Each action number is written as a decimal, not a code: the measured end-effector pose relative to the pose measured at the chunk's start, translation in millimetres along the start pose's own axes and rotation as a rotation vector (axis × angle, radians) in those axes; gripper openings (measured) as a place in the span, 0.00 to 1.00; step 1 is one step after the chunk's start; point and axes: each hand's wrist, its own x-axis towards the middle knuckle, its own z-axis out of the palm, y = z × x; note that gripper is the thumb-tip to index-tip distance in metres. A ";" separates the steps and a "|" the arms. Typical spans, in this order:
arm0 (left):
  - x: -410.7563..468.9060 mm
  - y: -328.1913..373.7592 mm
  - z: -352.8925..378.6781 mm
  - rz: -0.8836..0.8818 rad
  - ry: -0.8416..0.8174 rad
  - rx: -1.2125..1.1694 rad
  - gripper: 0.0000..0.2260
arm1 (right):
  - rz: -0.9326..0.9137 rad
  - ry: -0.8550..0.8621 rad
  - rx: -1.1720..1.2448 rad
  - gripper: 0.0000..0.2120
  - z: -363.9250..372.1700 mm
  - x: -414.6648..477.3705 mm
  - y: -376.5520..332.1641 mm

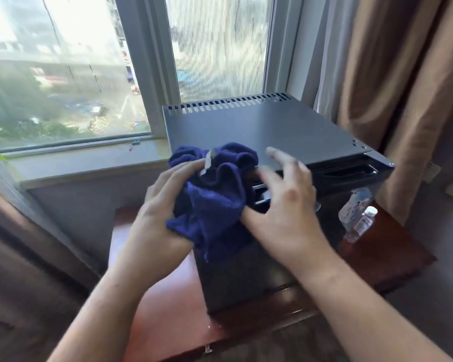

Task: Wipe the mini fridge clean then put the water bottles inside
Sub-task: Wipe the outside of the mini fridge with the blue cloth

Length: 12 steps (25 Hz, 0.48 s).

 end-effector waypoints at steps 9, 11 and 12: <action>34.6 8.3 5.1 -0.019 -0.185 0.146 0.35 | -0.100 -0.575 0.305 0.30 -50.9 32.1 3.0; 31.4 18.3 9.6 0.012 -0.196 0.214 0.33 | -0.146 -0.461 0.205 0.29 -45.8 27.1 8.2; 25.8 22.6 11.2 0.029 -0.192 0.253 0.32 | -0.174 -0.404 0.188 0.28 -44.8 21.3 12.2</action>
